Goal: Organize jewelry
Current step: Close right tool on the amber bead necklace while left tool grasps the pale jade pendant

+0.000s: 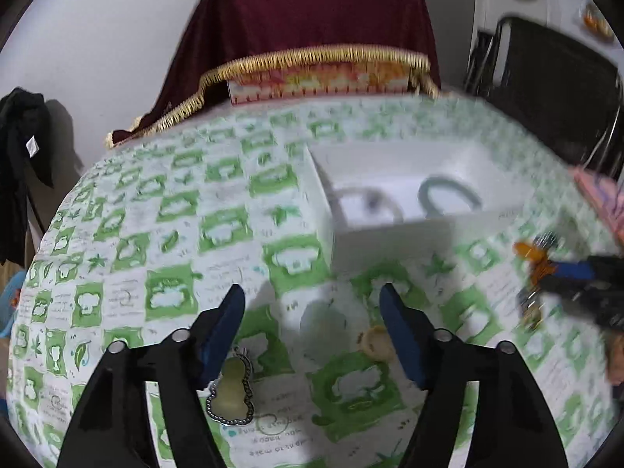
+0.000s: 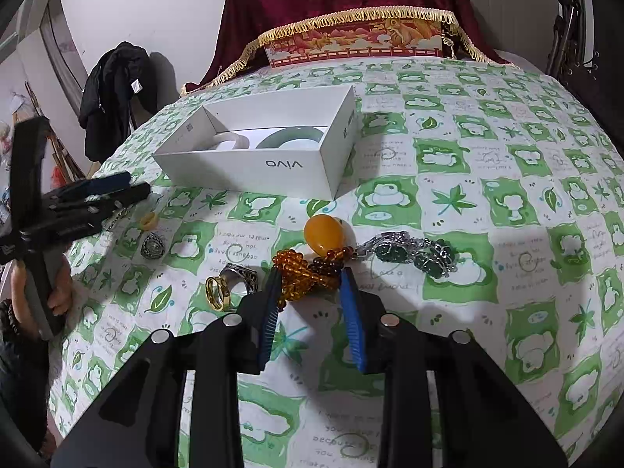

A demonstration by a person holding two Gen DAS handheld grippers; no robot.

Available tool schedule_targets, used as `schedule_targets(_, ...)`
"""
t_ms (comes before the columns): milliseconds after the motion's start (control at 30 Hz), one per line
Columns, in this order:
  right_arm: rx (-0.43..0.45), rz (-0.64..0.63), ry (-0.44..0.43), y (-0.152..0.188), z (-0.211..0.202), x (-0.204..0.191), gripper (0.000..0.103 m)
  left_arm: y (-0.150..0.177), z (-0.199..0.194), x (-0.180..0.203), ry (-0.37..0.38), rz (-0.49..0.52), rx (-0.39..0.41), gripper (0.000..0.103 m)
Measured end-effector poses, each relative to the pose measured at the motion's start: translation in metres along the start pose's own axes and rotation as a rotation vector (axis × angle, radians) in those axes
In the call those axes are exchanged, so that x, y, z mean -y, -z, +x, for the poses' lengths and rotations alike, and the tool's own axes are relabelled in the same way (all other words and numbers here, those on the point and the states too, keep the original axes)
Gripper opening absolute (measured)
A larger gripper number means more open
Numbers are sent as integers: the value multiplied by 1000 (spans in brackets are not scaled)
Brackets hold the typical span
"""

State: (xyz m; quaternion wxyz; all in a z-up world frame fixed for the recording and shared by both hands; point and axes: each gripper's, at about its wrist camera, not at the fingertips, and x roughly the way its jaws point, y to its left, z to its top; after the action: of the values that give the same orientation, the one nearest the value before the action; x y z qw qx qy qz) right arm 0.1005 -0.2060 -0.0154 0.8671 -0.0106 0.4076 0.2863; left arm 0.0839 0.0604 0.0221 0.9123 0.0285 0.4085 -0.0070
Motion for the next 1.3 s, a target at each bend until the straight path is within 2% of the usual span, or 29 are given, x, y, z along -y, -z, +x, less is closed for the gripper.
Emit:
schedule_targets(67, 0, -2, 2, 0, 0, 0, 30, 3, 8, 1, -4, 5, -43, 57)
schedule_targets(200, 0, -2, 2, 0, 0, 0, 30, 8, 10, -5, 15, -26, -59, 57)
schedule_targets(433, 0, -1, 3, 0, 0, 0, 30, 16, 3, 4, -10, 17, -55, 54)
schedule_targets(533, 2, 2, 2, 0, 0, 0, 30, 9, 8, 0, 17, -9, -58, 47)
schedule_targets(600, 5, 12, -3, 1, -1, 3, 28, 9, 7, 6, 18, 17, -53, 38)
schedule_targets(767, 9, 22, -4, 1, -3, 5, 27, 14, 2, 14, 15, 47, -44, 27)
schedule_targets(867, 16, 24, -3, 1, -4, 5, 25, 17, -3, 12, 21, 30, -37, 26)
schedule_targets(933, 27, 28, 1, 1, -6, 5, 18, 20, -8, 12, 24, 26, -23, 26)
schedule_targets(967, 36, 29, 0, 1, -8, 6, 17, 21, -12, 13, 27, 24, -9, 26)
schedule_targets(1133, 26, 18, -2, 1, -7, 3, 18, 23, -15, 17, 34, 27, -2, 26)
schedule_targets(1200, -9, 8, -18, 1, 0, 1, 20, 22, -12, 17, 44, 27, -16, 26)
schedule_targets(1300, -7, -12, -3, 1, -1, -5, 25, 21, -6, 17, 49, 26, -41, 26)
